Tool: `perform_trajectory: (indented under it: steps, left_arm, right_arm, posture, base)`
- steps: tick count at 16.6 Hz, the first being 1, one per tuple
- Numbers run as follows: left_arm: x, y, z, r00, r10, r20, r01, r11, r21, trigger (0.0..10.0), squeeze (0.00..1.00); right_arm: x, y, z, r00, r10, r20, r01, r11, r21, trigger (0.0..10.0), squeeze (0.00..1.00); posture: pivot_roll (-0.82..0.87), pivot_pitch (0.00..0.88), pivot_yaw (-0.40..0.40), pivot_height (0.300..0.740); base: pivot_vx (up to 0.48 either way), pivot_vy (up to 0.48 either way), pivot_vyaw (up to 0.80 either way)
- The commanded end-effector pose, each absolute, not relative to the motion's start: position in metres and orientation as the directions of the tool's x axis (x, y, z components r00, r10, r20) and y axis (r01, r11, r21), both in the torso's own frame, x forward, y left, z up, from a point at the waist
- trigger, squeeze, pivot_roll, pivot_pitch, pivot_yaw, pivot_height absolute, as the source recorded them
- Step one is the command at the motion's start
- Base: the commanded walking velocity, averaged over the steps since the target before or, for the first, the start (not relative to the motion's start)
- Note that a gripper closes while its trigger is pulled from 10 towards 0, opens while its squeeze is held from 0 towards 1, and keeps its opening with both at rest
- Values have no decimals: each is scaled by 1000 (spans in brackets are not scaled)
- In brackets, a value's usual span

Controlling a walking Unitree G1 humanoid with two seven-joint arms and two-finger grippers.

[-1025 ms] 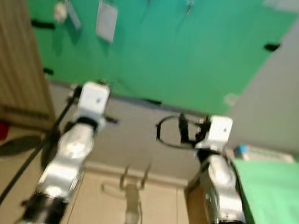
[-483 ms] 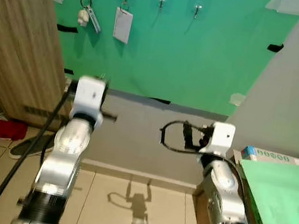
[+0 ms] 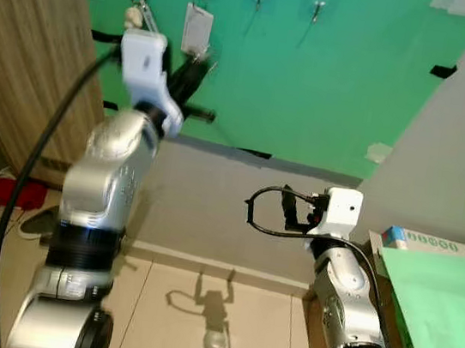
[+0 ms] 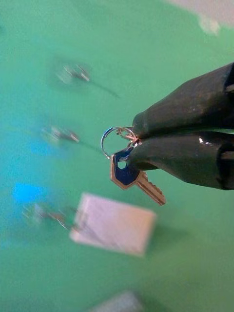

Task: Hang keys on a hook

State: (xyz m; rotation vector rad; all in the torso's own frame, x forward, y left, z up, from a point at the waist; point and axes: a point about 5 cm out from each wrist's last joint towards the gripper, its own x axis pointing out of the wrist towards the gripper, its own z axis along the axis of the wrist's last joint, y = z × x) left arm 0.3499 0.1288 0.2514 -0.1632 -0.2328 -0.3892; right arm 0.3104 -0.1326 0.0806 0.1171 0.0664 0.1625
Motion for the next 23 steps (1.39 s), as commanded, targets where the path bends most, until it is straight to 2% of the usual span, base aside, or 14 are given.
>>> perform_trajectory:
  steps: [1,3,5,6,8,10,11,14,17,21,23]
  left_arm:
    - [352,124,257,885,-379,271,428,892,-147,10000,0]
    - [367,122,275,882,-356,309,415,897,-150,10000,0]
    - [368,129,276,887,-348,303,382,922,-60,10000,0]
    - [360,139,263,902,-322,288,338,941,-8,10000,0]
    - [329,160,222,940,-253,230,270,962,-45,10000,0]
    - [317,164,197,967,-186,173,198,979,-55,10000,0]
    - [313,162,186,978,-148,144,155,987,-38,10000,0]
    - [305,150,169,981,-154,115,155,988,6,10000,0]
    - [300,152,152,989,-126,72,124,992,32,10000,0]
    - [300,153,150,993,-94,75,90,994,58,10000,0]
    - [303,142,160,981,-166,104,154,981,119,10000,0]
  right_arm:
    - [311,-134,82,984,168,-50,-162,980,114,10000,0]
    - [311,-132,80,982,181,-58,-174,979,111,10000,0]
    - [309,-128,84,980,199,-31,-196,977,86,10000,0]
    - [308,-128,90,980,198,0,-198,978,67,10000,0]
    - [306,-134,100,983,177,50,-180,983,42,10000,0]
    - [306,-138,93,984,175,17,-176,984,38,10000,0]
    - [307,-137,89,982,186,-5,-186,982,37,10000,0]
    - [311,-132,92,978,211,-1,-211,977,32,10000,0]
    - [313,-130,92,975,221,-1,-221,975,30,10000,0]
    - [312,-130,90,974,227,1,-227,974,24,10000,0]
    - [312,-129,90,973,232,2,-232,972,24,10000,0]
  posture:
    - [88,0,-58,740]
    - [91,0,-61,740]
    - [68,0,-44,740]
    - [60,0,-38,740]
    - [68,0,-46,740]
    - [93,0,-60,740]
    - [103,0,-66,740]
    - [120,0,-79,740]
    - [124,0,-85,740]
    - [117,0,-84,740]
    - [115,0,-81,740]
  base:
    - [0,0,0]
    - [0,0,0]
    - [0,0,0]
    - [0,0,0]
    - [0,0,0]
    - [0,0,-400]
    - [0,0,-800]
    - [0,0,-800]
    - [0,0,-800]
    - [0,480,-800]
    - [0,480,0]
